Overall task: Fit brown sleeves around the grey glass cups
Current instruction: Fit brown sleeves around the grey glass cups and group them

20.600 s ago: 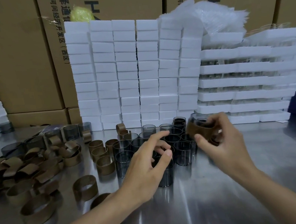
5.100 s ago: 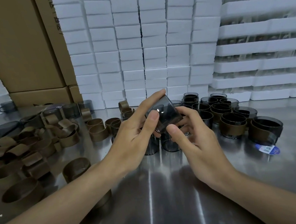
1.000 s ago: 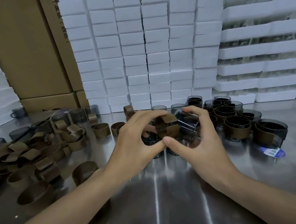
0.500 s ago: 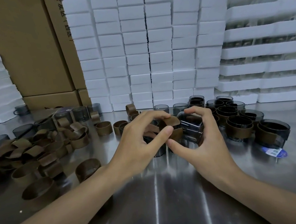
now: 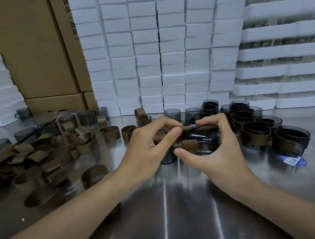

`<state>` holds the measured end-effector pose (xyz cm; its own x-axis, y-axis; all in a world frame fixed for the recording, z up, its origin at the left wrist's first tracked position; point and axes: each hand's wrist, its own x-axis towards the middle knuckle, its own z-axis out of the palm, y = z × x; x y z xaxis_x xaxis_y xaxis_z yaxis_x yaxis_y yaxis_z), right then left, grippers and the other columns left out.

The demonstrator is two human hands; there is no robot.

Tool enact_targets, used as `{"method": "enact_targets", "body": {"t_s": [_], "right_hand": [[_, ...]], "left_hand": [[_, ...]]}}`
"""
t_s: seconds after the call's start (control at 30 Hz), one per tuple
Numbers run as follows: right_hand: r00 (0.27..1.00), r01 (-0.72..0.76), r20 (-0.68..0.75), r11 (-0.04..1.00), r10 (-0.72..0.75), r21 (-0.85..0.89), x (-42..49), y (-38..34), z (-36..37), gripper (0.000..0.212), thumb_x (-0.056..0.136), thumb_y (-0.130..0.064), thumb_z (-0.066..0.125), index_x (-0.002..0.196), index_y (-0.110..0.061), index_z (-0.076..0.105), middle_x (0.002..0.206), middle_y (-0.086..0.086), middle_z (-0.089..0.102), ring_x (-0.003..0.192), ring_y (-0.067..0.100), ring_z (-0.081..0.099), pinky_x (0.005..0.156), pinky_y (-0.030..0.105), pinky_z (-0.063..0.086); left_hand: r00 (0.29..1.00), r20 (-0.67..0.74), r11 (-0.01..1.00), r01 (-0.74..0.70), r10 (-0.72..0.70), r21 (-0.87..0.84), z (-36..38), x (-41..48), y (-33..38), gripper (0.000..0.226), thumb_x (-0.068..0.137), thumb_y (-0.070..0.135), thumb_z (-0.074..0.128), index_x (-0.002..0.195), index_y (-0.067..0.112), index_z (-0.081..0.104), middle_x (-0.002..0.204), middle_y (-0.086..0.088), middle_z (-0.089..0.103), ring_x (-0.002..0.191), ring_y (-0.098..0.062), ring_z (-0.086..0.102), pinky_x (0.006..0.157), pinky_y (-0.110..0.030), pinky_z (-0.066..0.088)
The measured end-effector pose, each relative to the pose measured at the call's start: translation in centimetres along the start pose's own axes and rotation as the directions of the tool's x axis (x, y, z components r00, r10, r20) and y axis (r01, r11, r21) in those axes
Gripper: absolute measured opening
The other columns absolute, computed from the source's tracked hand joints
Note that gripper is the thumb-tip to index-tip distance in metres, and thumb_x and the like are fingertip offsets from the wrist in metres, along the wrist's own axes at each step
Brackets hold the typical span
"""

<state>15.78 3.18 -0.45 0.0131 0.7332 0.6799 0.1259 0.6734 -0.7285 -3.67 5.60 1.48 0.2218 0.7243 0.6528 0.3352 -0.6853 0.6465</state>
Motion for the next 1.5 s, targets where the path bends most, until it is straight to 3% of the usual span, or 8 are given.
{"method": "enact_targets", "body": {"t_s": [0.17, 0.3, 0.43, 0.8, 0.9, 1.03, 1.2, 1.5], "right_hand": [[1.0, 0.003, -0.001, 0.999, -0.003, 0.034, -0.3, -0.4, 0.4, 0.062, 0.065, -0.024, 0.099, 0.113, -0.029, 0.06, 0.104, -0.018, 0.074, 0.09, 0.002, 0.077, 0.076, 0.01, 0.056], [0.999, 0.039, -0.011, 0.999, -0.039, -0.004, -0.3, -1.1, 0.3, 0.062, 0.064, -0.04, 0.095, 0.114, -0.033, 0.059, 0.108, -0.016, 0.073, 0.099, 0.009, 0.076, 0.082, 0.013, 0.055], [0.996, 0.088, -0.013, 0.996, -0.088, -0.006, -0.2, -1.2, 0.3, 0.06, 0.068, -0.036, 0.094, 0.115, -0.036, 0.057, 0.113, -0.017, 0.072, 0.1, 0.006, 0.076, 0.083, 0.01, 0.054], [0.995, 0.083, 0.048, 0.996, -0.082, -0.036, -0.2, -1.2, 0.3, 0.055, 0.071, -0.041, 0.091, 0.113, -0.032, 0.058, 0.11, -0.016, 0.073, 0.104, 0.013, 0.074, 0.083, 0.016, 0.056], [0.993, 0.031, 0.117, 0.999, -0.025, -0.044, -0.4, -0.9, 0.1, 0.063, 0.073, -0.045, 0.089, 0.123, -0.031, 0.055, 0.115, -0.017, 0.069, 0.107, 0.015, 0.073, 0.084, 0.024, 0.06], [0.992, 0.005, 0.129, 1.0, -0.003, -0.018, -0.2, -0.3, -0.1, 0.067, 0.078, -0.048, 0.088, 0.133, -0.037, 0.052, 0.123, -0.019, 0.064, 0.117, 0.012, 0.07, 0.09, 0.016, 0.056], [0.973, 0.039, 0.229, 0.997, -0.024, -0.062, 0.0, 0.5, -0.4, 0.065, 0.085, -0.039, 0.081, 0.139, -0.043, 0.045, 0.129, -0.017, 0.063, 0.12, 0.017, 0.069, 0.092, 0.019, 0.055], [0.977, 0.07, 0.208, 0.993, -0.049, -0.091, 0.2, 0.8, -0.4, 0.072, 0.082, -0.039, 0.081, 0.143, -0.046, 0.044, 0.132, -0.021, 0.064, 0.122, 0.01, 0.069, 0.094, 0.016, 0.055]], "left_hand": [[1.0, -0.003, 1.0, 0.005, -0.005, -0.013, -0.1, 0.2, -0.3, 0.018, 0.109, 0.028, 0.063, 0.11, 0.019, 0.078, 0.098, 0.01, 0.077, 0.093, -0.015, 0.075, 0.084, -0.025, 0.056], [1.0, 0.011, 0.999, 0.018, -0.017, -0.051, 0.0, 0.3, -0.6, 0.018, 0.11, 0.028, 0.062, 0.108, 0.019, 0.078, 0.097, 0.006, 0.078, 0.091, -0.022, 0.076, 0.084, -0.033, 0.06], [0.999, 0.045, 0.996, 0.028, -0.024, -0.08, 0.1, 0.2, -0.5, 0.021, 0.11, 0.033, 0.06, 0.106, 0.021, 0.077, 0.092, 0.006, 0.077, 0.088, -0.018, 0.076, 0.08, -0.024, 0.056], [0.998, 0.05, 0.999, 0.025, -0.027, 0.028, 0.1, 0.2, -0.4, 0.026, 0.111, 0.031, 0.057, 0.104, 0.018, 0.078, 0.091, 0.009, 0.076, 0.09, -0.014, 0.074, 0.079, -0.025, 0.054], [0.999, 0.043, 0.994, 0.014, -0.019, 0.107, 0.0, -0.1, -0.3, 0.026, 0.113, 0.031, 0.056, 0.108, 0.02, 0.079, 0.094, 0.011, 0.077, 0.094, -0.015, 0.074, 0.081, -0.03, 0.056], [0.997, 0.073, 0.992, 0.013, -0.023, 0.127, -0.2, -0.2, 0.1, 0.037, 0.111, 0.043, 0.05, 0.12, 0.022, 0.079, 0.1, 0.007, 0.079, 0.099, -0.017, 0.075, 0.087, -0.044, 0.057], [0.977, 0.204, 0.994, -0.075, 0.057, 0.082, -0.2, -0.7, 0.9, 0.043, 0.103, 0.044, 0.065, 0.141, 0.025, 0.07, 0.122, 0.014, 0.078, 0.118, -0.012, 0.073, 0.099, -0.04, 0.06], [0.988, 0.144, 0.995, -0.058, 0.046, 0.078, -0.2, -0.6, 0.9, 0.047, 0.097, 0.046, 0.071, 0.141, 0.03, 0.065, 0.127, 0.015, 0.075, 0.125, -0.015, 0.07, 0.097, -0.037, 0.057]]}}
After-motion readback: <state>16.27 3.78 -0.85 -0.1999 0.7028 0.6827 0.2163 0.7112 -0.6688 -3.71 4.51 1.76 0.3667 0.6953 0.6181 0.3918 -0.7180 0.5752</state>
